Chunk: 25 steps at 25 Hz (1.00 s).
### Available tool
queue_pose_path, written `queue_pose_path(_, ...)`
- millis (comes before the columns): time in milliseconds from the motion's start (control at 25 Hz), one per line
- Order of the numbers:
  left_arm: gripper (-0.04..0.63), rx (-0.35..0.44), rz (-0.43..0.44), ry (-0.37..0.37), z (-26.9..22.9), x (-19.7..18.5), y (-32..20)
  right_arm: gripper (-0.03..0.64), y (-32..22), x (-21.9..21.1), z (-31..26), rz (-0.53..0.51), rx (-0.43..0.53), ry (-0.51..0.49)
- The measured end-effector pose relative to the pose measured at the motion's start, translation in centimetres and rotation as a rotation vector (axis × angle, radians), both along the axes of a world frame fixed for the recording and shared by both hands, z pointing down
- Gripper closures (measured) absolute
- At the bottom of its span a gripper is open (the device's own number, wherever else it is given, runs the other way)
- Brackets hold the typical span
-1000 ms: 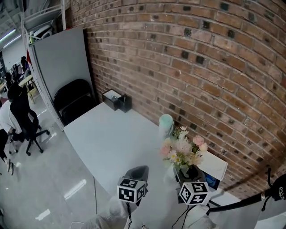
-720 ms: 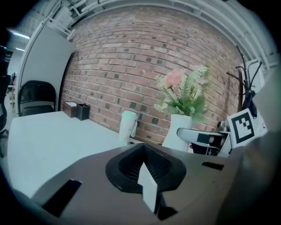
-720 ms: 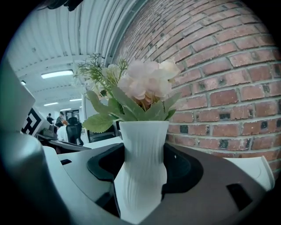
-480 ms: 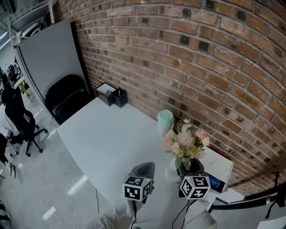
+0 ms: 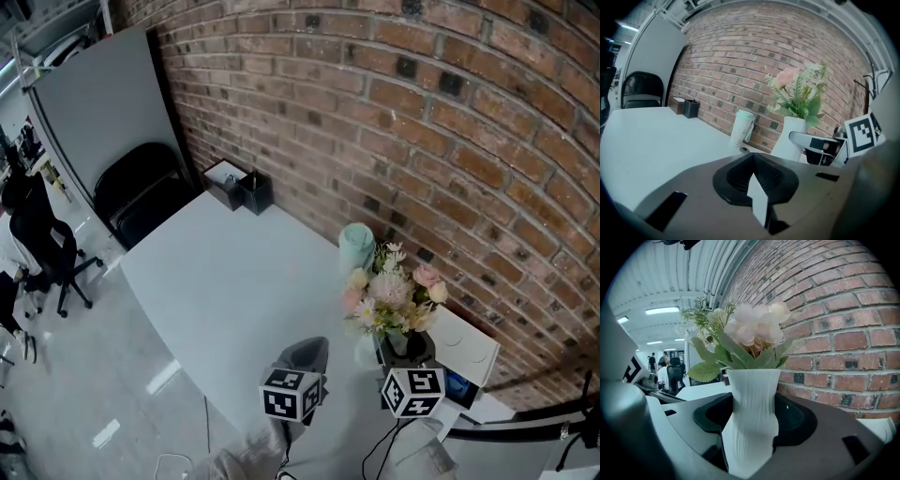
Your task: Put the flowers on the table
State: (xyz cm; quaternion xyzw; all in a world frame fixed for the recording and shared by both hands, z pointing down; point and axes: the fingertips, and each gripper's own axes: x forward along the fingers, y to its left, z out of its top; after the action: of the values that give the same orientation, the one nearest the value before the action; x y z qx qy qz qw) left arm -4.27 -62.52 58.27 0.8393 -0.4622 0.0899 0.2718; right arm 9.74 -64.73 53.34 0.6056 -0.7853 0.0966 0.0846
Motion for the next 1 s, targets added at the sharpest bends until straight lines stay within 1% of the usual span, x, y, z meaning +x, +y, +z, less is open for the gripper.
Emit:
queue_pose_path(240,0.588,-0.015,-0.001,-0.001,0.7,0.4,0.8,0.341,1.4,-0.3,0.2,-0.017,0.007,0.024)
queue_pose_path(600,0.588,-0.043,0.025,-0.025,1.8,1.6,3.4,0.341,3.5,-0.3,0.8,-0.059,0.001,-0.002)
queue_pose_path(800,0.588,-0.041,0.033,-0.043,1.6,1.8,5.1,0.341,3.9,-0.5,1.0,-0.074,0.000,0.012)
queue_pose_path(1000,0.588,-0.029,0.027,-0.055,0.7,1.3,6.2,0.341,4.4,0.0,1.3,-0.068,-0.032,0.001)
